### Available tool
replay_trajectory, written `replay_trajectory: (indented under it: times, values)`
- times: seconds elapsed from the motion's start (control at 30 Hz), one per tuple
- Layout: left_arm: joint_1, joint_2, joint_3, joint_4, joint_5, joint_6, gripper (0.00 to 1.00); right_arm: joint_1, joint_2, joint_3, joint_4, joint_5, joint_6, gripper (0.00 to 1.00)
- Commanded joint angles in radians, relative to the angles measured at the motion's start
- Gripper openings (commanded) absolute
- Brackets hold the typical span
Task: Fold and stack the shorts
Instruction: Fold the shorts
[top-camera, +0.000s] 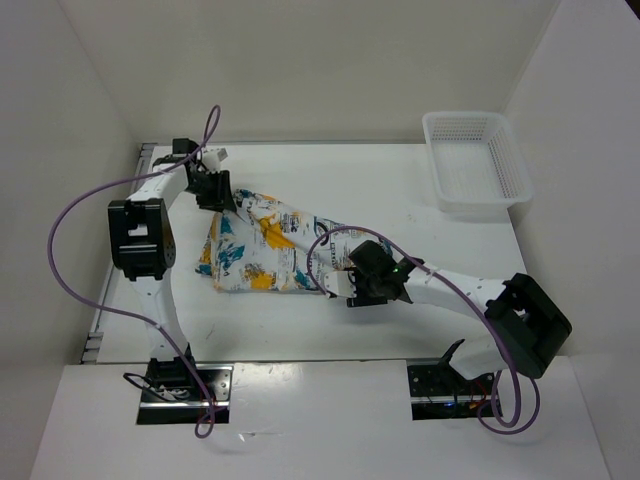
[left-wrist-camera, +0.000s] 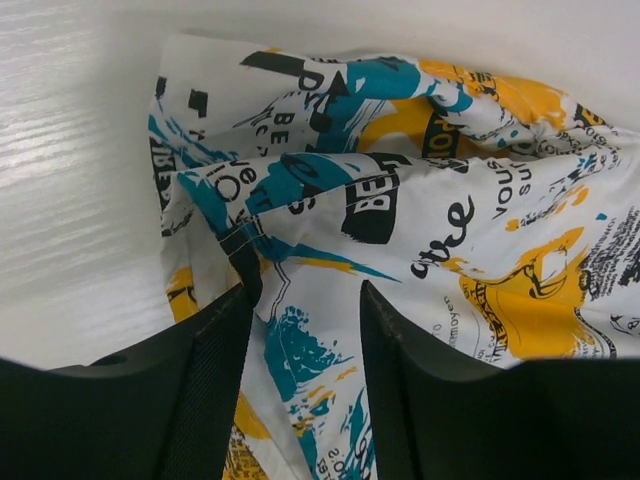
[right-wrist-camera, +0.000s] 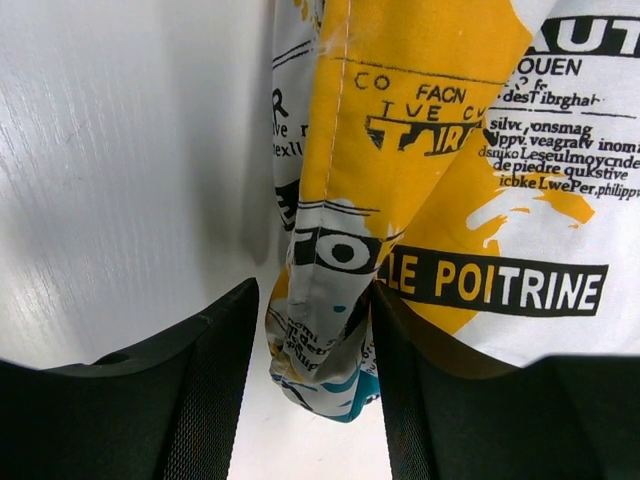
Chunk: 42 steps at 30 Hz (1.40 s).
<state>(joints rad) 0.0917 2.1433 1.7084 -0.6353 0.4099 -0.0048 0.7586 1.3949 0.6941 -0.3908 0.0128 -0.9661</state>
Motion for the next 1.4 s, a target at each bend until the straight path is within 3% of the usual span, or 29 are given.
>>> replay_trajectory:
  times: [0.0, 0.07, 0.2, 0.23, 0.4, 0.7, 0.9, 0.97, 1.07, 1.1, 1.13, 1.23, 1.37]
  values:
    - [-0.006, 0.024, 0.023, 0.046, 0.044, 0.005, 0.54, -0.005, -0.007, 0.039, -0.028, 0.030, -0.010, 0.55]
    - [-0.006, 0.024, 0.033, 0.071, 0.044, 0.005, 0.51, -0.015, -0.016, 0.051, -0.037, 0.030, -0.010, 0.55]
    - [-0.015, 0.033, 0.054, 0.102, 0.066, 0.005, 0.31, -0.033, -0.034, 0.061, -0.046, 0.067, -0.010, 0.60]
    - [-0.015, 0.033, 0.054, 0.102, 0.066, 0.005, 0.20, -0.033, -0.034, 0.061, -0.055, 0.081, -0.010, 0.66]
    - [-0.015, 0.033, 0.089, 0.088, 0.150, 0.005, 0.01, -0.054, -0.068, 0.061, -0.074, 0.092, -0.010, 0.69]
    - [-0.015, -0.042, 0.313, -0.033, 0.153, 0.005, 0.00, -0.113, -0.089, 0.012, -0.014, 0.107, -0.052, 0.67]
    - [-0.015, 0.052, 0.410, -0.095, 0.055, 0.005, 0.00, -0.113, -0.080, -0.025, 0.029, 0.087, -0.074, 0.65]
    - [-0.024, 0.078, 0.410, -0.095, 0.024, 0.005, 0.01, -0.113, -0.080, -0.025, 0.029, 0.087, -0.085, 0.65]
    - [-0.033, 0.122, 0.421, -0.077, 0.001, 0.005, 0.14, -0.113, -0.080, -0.025, 0.029, 0.087, -0.085, 0.65]
    - [-0.033, 0.145, 0.421, -0.066, -0.028, 0.005, 0.23, -0.113, -0.080, -0.025, 0.029, 0.087, -0.085, 0.65]
    - [-0.044, 0.159, 0.421, -0.066, -0.049, 0.005, 0.45, -0.113, -0.080, -0.025, 0.029, 0.087, -0.085, 0.65]
    - [-0.044, 0.171, 0.435, -0.075, -0.086, 0.005, 0.62, -0.113, -0.080, -0.007, 0.029, 0.098, -0.051, 0.66]
    - [-0.035, -0.027, 0.328, -0.064, -0.016, 0.005, 0.69, -0.136, -0.100, 0.062, 0.006, 0.079, 0.022, 0.66]
